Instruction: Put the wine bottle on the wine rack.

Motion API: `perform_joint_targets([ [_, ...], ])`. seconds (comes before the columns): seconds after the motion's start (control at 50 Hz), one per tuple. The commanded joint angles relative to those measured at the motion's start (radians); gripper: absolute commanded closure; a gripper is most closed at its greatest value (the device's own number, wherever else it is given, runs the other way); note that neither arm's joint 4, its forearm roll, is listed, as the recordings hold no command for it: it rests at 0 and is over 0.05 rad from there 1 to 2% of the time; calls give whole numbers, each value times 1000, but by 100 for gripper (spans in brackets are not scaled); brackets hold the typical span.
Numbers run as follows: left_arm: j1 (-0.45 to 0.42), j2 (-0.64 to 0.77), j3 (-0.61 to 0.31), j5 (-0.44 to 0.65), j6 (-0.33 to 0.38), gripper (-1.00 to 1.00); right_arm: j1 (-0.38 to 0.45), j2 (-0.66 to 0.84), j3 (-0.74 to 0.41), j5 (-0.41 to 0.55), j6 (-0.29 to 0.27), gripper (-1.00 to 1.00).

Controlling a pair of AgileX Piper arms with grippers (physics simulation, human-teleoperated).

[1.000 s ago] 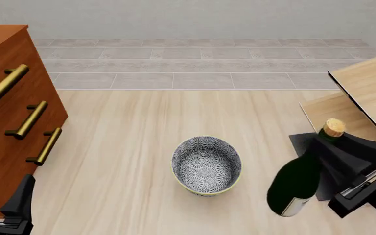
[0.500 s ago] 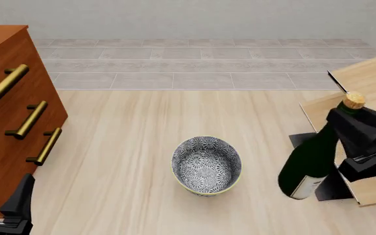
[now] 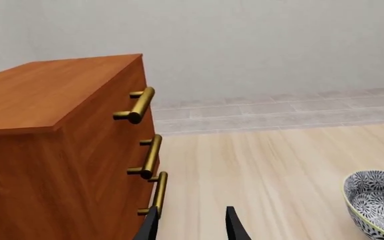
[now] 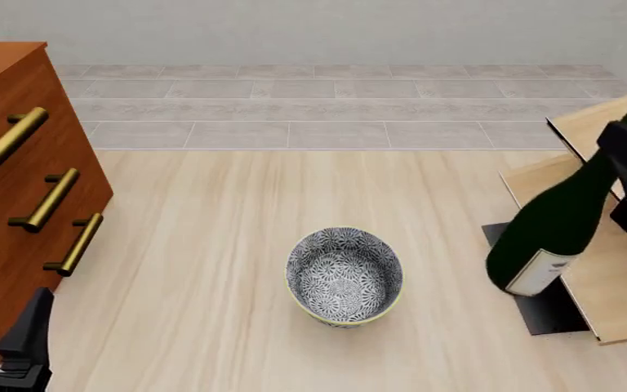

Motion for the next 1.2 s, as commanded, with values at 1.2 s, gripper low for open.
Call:
perform_joint_targets([
  [1.2, 6, 0, 0, -16, -20, -100, -300, 144, -280, 99, 231, 100],
])
